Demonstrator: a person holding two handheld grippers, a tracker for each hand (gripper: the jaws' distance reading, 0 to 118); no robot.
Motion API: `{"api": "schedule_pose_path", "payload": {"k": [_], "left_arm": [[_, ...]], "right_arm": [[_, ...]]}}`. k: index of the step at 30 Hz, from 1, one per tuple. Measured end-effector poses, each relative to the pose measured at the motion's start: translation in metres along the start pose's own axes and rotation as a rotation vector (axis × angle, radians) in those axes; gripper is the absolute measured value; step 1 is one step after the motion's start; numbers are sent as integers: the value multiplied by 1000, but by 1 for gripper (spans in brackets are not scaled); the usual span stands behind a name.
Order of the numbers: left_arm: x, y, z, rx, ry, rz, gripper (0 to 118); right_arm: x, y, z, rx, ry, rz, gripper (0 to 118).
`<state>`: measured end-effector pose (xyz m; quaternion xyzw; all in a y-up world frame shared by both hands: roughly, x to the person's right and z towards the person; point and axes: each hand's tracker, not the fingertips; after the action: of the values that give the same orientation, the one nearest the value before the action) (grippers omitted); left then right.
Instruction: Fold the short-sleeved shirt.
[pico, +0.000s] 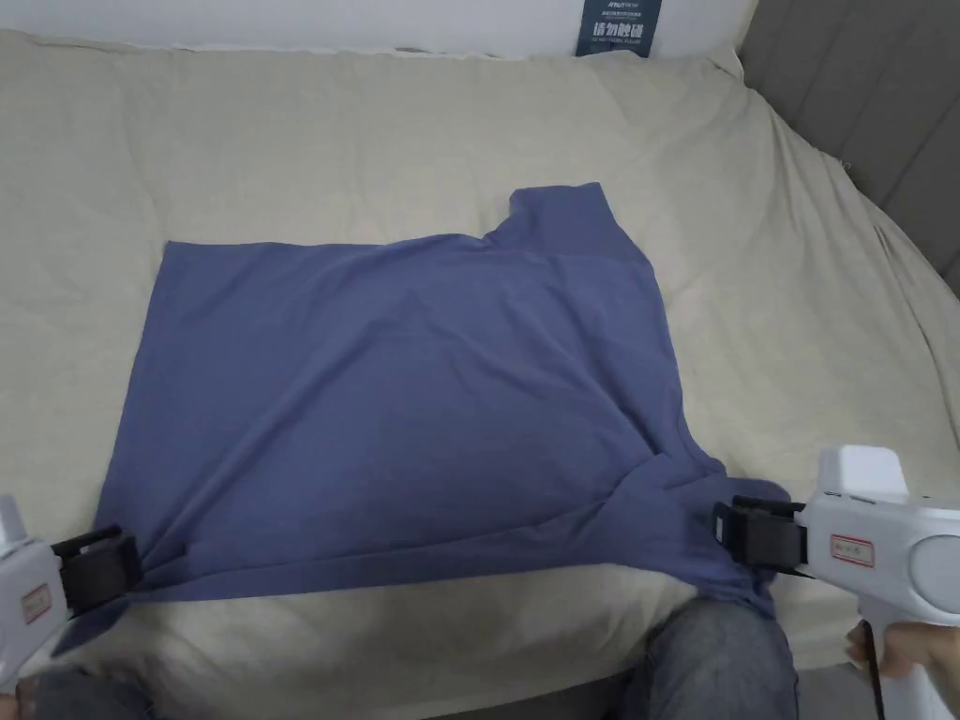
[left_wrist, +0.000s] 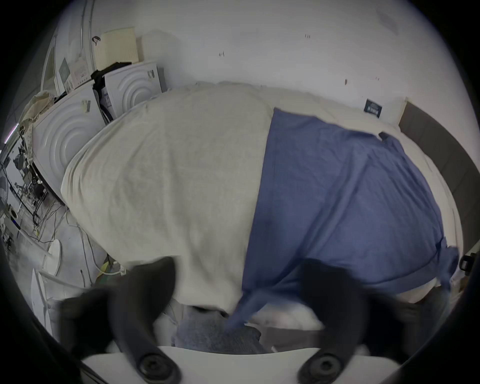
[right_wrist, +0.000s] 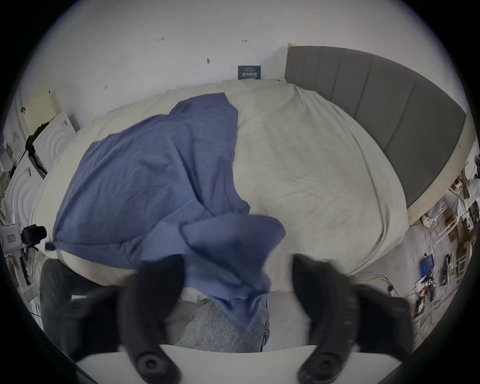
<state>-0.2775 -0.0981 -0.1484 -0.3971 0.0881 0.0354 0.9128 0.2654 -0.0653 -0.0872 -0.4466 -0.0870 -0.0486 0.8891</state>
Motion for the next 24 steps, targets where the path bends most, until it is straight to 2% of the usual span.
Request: {"api": "schedule_pose_path", "payload": {"k": [2,8,11,14,15,16,17,18,19,20,21,24], "left_arm": [[-5,8,13,102,-21,40,117],[10,45,51,308,-38,-39,118],[31,60,72,451,-82,-79,118],[50,66,87,544,-64,-125,118],[56,67,91,572,-72,-138,110],[58,66,93,591,-70,-150,97],[60,67,93,590,-63,-144,79],[62,68,94,579,-63,-142,47],[62,70,94,570,-67,-138,22],[61,70,94,563,-86,-120,2],[60,70,95,566,-103,-111,0],[59,68,97,547,-96,-115,0]], "right_arm": [[2,6,19,80,-1,-17,104],[-12,35,87,404,41,28,118],[-28,45,115,571,41,59,118],[-40,51,127,637,41,44,118],[-43,53,127,632,48,47,118],[-45,54,129,636,52,47,116],[-47,54,131,657,65,34,103],[-49,53,130,665,73,22,75],[-50,53,128,660,77,16,43],[-52,55,125,650,78,9,14],[-53,54,124,650,80,-8,3],[-56,54,120,631,98,7,1]]}}
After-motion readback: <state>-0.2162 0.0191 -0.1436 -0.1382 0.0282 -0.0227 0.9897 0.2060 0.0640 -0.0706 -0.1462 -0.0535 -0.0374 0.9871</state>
